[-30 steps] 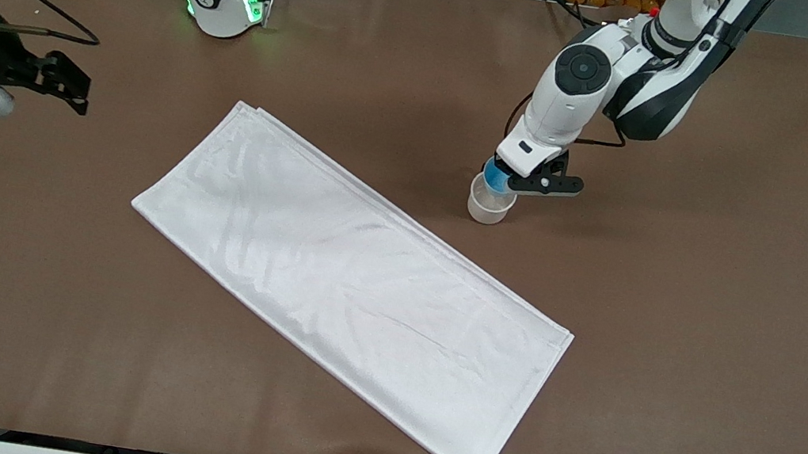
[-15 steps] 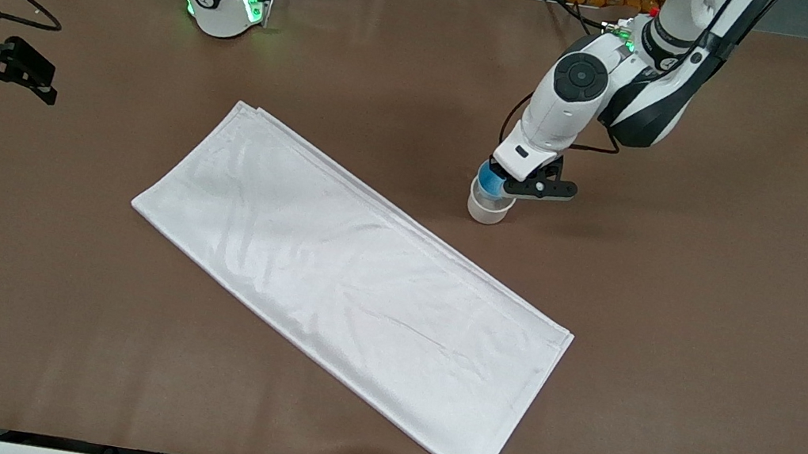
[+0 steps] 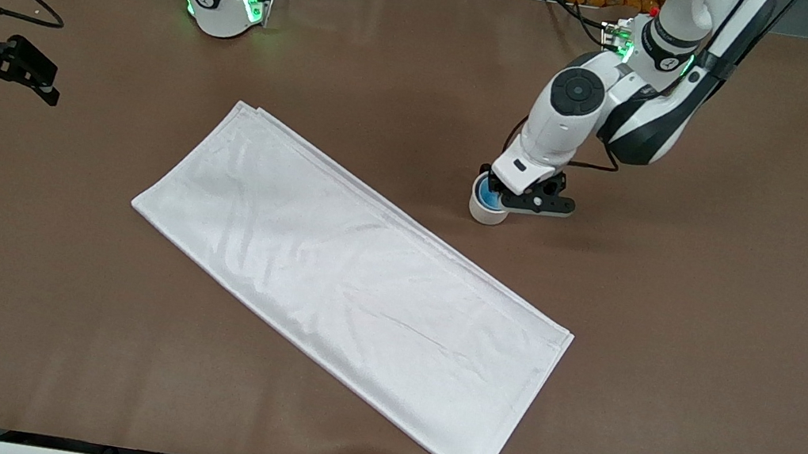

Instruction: Place blue cup into white mug on table

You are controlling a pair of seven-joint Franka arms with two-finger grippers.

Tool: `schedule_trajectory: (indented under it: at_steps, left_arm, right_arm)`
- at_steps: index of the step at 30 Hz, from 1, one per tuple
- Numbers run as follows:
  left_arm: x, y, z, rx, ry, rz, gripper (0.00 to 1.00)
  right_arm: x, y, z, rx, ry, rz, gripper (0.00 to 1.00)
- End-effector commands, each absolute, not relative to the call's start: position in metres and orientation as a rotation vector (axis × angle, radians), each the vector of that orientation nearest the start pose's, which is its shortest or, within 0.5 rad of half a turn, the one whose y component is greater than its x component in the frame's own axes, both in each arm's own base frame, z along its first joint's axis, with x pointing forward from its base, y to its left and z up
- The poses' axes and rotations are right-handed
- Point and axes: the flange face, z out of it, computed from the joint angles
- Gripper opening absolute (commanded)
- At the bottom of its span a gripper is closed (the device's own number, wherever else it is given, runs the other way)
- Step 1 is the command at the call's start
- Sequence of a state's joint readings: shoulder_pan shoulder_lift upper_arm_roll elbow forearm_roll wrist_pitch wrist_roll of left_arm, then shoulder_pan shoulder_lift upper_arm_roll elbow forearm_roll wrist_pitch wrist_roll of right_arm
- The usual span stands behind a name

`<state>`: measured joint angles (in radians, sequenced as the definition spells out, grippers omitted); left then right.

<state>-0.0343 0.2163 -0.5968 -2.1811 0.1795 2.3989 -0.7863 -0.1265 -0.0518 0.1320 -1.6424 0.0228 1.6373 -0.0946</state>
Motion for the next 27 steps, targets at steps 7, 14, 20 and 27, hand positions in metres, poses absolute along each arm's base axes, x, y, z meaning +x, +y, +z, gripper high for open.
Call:
schedule_trajectory:
  at_steps: [7, 14, 20, 27]
  left_arm:
    - [0.532, -0.284, 0.382, -3.179, -0.113, -0.214, 1.00]
    - [0.548, -0.260, 0.398, -3.170, -0.182, -0.248, 1.00]
    - [0.556, -0.248, 0.408, -3.153, -0.180, -0.235, 1.00]
    - [0.565, -0.200, 0.415, -3.096, -0.004, -0.199, 1.00]
  right_arm:
    - [0.537, 0.013, 0.627, -3.101, -0.182, -0.097, 1.00]
    - [0.538, 0.017, 0.626, -3.100, -0.186, -0.097, 1.00]
    - [0.538, 0.022, 0.625, -3.098, -0.196, -0.092, 1.00]
    - [0.539, 0.026, 0.627, -3.098, -0.208, -0.096, 1.00]
